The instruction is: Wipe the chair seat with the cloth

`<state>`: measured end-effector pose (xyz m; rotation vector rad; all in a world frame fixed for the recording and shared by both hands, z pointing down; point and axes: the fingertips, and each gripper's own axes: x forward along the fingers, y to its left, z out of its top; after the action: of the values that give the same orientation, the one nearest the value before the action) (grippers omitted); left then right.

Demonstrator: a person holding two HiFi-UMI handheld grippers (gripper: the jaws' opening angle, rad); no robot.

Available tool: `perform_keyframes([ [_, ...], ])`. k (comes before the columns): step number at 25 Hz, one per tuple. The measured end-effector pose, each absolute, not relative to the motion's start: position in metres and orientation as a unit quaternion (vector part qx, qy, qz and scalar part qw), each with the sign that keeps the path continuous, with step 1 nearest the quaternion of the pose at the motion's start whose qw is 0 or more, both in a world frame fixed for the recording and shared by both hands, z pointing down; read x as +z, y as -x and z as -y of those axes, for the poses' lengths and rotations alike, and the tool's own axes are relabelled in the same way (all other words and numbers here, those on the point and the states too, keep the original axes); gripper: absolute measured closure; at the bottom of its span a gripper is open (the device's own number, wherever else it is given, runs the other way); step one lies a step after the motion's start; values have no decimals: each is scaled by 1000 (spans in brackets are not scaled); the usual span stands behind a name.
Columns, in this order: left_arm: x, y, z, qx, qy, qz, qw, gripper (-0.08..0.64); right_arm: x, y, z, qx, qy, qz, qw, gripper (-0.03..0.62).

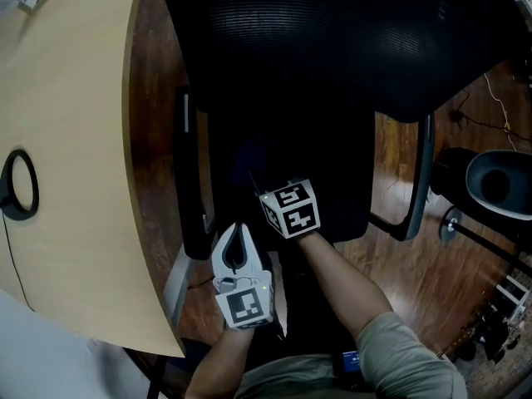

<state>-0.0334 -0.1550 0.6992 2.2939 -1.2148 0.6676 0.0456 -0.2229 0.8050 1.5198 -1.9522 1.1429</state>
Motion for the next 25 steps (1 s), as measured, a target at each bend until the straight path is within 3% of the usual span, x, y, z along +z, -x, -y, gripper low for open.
perform_keyframes([
  [6, 702, 60, 139, 253, -841, 420, 229, 555, 835, 25, 215, 425, -489, 720, 251, 485],
  [10, 710, 65, 131, 262, -839, 416, 233, 555, 853, 28, 199, 430, -489, 707, 276, 485],
  [17, 718, 31, 123, 269, -848, 399, 221, 555, 856, -57, 173, 435, -556, 654, 271, 485],
  [25, 705, -56, 96, 266, -881, 342, 191, 555, 848, -199, 112, 452, -650, 559, 248, 486],
])
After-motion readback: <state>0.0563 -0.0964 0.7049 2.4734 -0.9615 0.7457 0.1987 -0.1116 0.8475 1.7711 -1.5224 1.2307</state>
